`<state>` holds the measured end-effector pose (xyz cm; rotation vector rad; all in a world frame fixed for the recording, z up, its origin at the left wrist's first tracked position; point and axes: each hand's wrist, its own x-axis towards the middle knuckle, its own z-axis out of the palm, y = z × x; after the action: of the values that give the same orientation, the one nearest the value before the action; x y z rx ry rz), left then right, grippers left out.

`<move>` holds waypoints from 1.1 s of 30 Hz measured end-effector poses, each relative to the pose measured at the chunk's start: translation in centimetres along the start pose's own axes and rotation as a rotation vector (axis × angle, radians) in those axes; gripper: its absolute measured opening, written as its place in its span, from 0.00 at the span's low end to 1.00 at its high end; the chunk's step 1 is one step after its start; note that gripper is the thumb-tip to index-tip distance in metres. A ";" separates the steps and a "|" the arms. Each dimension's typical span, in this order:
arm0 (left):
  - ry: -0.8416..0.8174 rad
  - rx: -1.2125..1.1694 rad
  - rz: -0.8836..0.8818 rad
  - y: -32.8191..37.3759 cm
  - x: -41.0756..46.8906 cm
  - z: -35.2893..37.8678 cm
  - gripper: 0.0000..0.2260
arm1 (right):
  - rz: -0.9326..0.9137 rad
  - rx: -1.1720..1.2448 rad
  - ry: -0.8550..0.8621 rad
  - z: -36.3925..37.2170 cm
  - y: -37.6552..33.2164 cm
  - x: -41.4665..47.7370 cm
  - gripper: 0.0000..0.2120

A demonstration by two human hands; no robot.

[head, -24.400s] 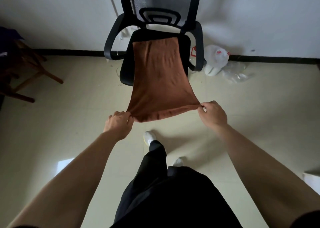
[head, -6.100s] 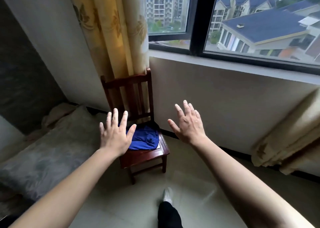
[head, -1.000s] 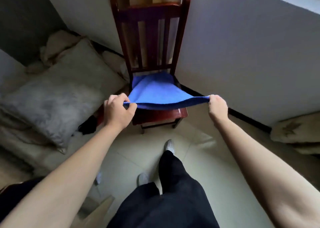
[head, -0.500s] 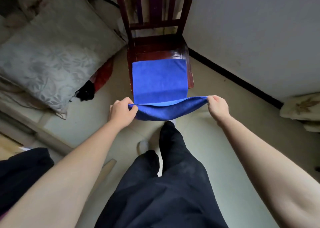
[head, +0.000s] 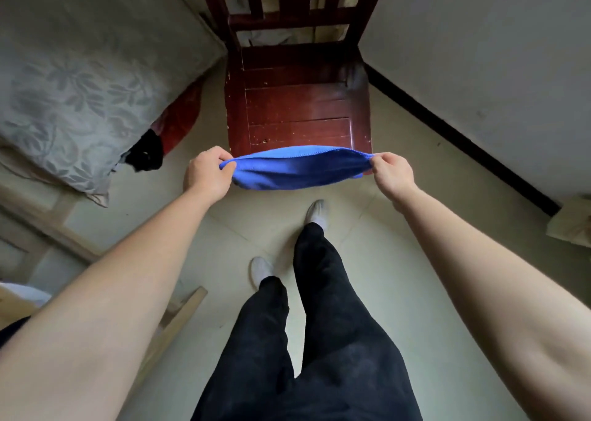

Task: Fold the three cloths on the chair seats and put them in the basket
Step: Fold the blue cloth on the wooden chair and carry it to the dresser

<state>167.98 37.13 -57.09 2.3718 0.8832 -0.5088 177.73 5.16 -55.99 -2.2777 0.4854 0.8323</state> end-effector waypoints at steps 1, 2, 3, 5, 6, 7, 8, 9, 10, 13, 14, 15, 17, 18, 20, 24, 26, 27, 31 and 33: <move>0.004 -0.003 -0.006 0.2 0.8 0.4 0.04 | 0.008 0.011 -0.006 0.4 -0.2 1.0 0.16; 0.016 -0.012 -0.016 0.2 1.6 0.8 0.04 | 0.016 0.027 -0.005 0.6 -0.4 1.9 0.16; 0.033 -0.027 -0.028 0.3 2.6 1.2 0.05 | 0.021 0.044 0.000 1.0 -0.7 3.0 0.15; 0.085 -0.046 -0.043 0.4 3.9 1.6 0.05 | 0.007 0.066 0.027 1.2 -1.4 4.4 0.16; 0.117 -0.050 -0.052 0.5 4.8 1.8 0.06 | 0.002 0.067 0.042 1.3 -1.9 5.3 0.16; 0.146 -0.051 -0.056 0.6 5.5 1.8 0.06 | -0.007 0.066 0.062 1.3 -2.4 6.1 0.16; 0.170 -0.065 -0.058 0.7 6.3 1.7 0.06 | -0.020 0.071 0.083 1.3 -3.0 7.0 0.15; 0.192 -0.094 -0.056 0.9 7.0 1.5 0.06 | -0.042 0.084 0.104 1.2 -3.8 7.9 0.16; 0.218 -0.127 -0.049 1.0 7.9 1.3 0.07 | -0.056 0.099 0.126 0.9 -4.7 8.6 0.16; 0.292 -0.262 -0.019 2.0 10.6 0.0 0.05 | -0.107 0.196 0.190 -0.2 -7.4 10.9 0.16; 0.328 -0.303 0.002 2.6 11.5 -0.6 0.04 | -0.137 0.235 0.208 -0.6 -8.4 11.4 0.13; 0.369 -0.329 0.023 3.4 12.2 -1.5 0.03 | -0.178 0.265 0.224 -1.0 -9.6 11.7 0.10; 0.461 -0.375 0.080 5.4 13.8 -3.3 0.02 | -0.258 0.318 0.264 -2.1 -12.7 12.5 0.08; 0.502 -0.402 0.109 6.4 14.5 -4.3 0.02 | -0.286 0.339 0.281 -2.8 -14.2 12.9 0.08; 0.570 -0.454 0.167 8.2 16.1 -6.3 0.02 | -0.363 0.375 0.305 -4.6 -17.1 13.8 0.07; 0.664 -0.484 0.297 11.1 17.4 -9.4 0.01 | -0.425 0.422 0.317 -7.3 -21.5 13.0 0.06; 0.693 -0.499 0.326 12.3 16.7 -11.1 0.01 | -0.437 0.371 0.313 -8.6 -22.9 11.5 0.09; 0.708 -0.506 0.330 12.6 16.2 -11.8 0.01 | -0.466 0.347 0.328 -9.2 -23.2 10.8 0.08; 0.722 -0.536 0.362 14.2 12.6 -15.4 0.05 | -0.591 0.362 0.458 -12.2 -23.9 7.6 0.05; 0.732 -0.514 0.350 15.1 10.2 -17.3 0.08 | -0.569 0.396 0.486 -13.4 -24.1 5.5 0.08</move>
<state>188.26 43.06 -43.43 2.1369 0.7334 0.6913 200.33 12.55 -40.93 -2.0614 0.1624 -0.1000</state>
